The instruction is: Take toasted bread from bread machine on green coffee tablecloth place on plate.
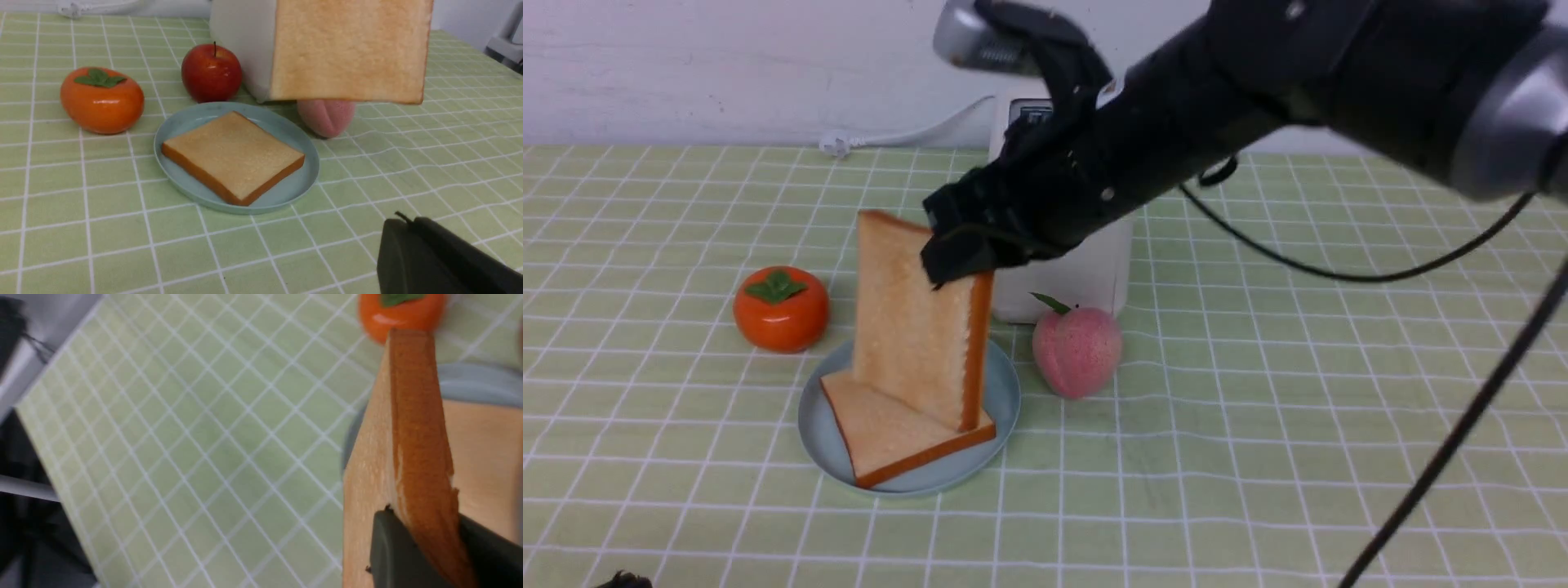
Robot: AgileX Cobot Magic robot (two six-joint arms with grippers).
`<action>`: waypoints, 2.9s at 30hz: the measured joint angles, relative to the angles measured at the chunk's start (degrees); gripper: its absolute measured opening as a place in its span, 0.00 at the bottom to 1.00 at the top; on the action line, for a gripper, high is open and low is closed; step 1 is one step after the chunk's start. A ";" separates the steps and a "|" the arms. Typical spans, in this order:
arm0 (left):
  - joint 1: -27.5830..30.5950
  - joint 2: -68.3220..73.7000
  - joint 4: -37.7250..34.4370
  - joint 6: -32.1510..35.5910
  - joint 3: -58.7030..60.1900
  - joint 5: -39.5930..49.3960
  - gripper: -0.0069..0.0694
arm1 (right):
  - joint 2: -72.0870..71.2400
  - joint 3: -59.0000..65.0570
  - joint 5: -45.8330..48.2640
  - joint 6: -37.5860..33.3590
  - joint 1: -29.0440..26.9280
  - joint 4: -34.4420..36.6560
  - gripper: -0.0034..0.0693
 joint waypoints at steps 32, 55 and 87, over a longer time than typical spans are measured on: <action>0.00 0.00 -1.16 -0.17 8.83 -9.62 0.09 | 13.80 0.54 -13.24 -2.97 -2.13 4.01 0.73; 0.00 0.00 0.60 -0.17 8.83 -9.90 0.11 | -32.25 20.51 17.56 21.31 -4.09 -27.19 0.09; 0.00 0.00 0.60 -0.22 8.83 -9.51 0.14 | -80.31 58.86 -2.00 19.46 -19.79 -38.59 0.04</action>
